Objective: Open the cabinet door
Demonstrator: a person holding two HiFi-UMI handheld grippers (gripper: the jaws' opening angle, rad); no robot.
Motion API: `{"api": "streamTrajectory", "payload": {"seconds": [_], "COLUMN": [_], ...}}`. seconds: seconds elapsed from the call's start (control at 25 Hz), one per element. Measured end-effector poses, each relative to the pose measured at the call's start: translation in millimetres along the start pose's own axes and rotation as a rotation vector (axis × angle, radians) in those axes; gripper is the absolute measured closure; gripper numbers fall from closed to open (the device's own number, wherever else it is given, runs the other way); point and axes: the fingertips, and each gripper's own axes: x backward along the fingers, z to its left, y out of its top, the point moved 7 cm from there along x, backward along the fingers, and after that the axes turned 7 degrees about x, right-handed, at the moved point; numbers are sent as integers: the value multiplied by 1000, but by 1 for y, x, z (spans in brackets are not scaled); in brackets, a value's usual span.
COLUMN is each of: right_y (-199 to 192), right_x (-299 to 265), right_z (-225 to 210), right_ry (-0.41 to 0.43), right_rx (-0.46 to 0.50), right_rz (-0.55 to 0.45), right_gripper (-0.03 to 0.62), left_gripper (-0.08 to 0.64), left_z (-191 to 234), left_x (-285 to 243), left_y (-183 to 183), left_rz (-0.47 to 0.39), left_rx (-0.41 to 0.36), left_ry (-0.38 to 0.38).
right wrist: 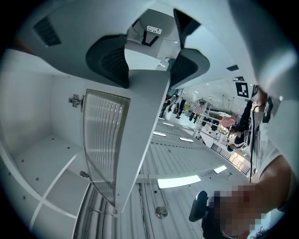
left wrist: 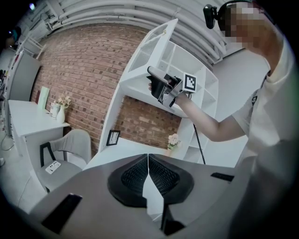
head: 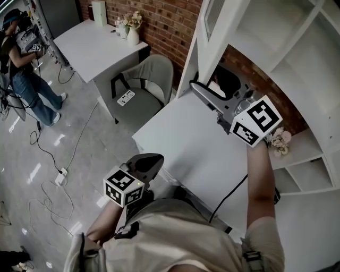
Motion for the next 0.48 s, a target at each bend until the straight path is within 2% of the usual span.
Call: {"api": "streamTrajectory", "payload": {"seconds": [0.32, 0.48], "right_y": [6, 9], "right_x": [-30, -41], "right_z": [13, 18], "right_ry": [9, -27], "right_rx": [43, 53], "right_rz": [20, 34], "right_gripper": [307, 307], "left_gripper": [540, 540], "left_z": [6, 10], "left_x": [18, 32], "left_y": [-2, -4], "left_rz": [-23, -49], "left_rx": [11, 23], "left_ry": [28, 59]}}
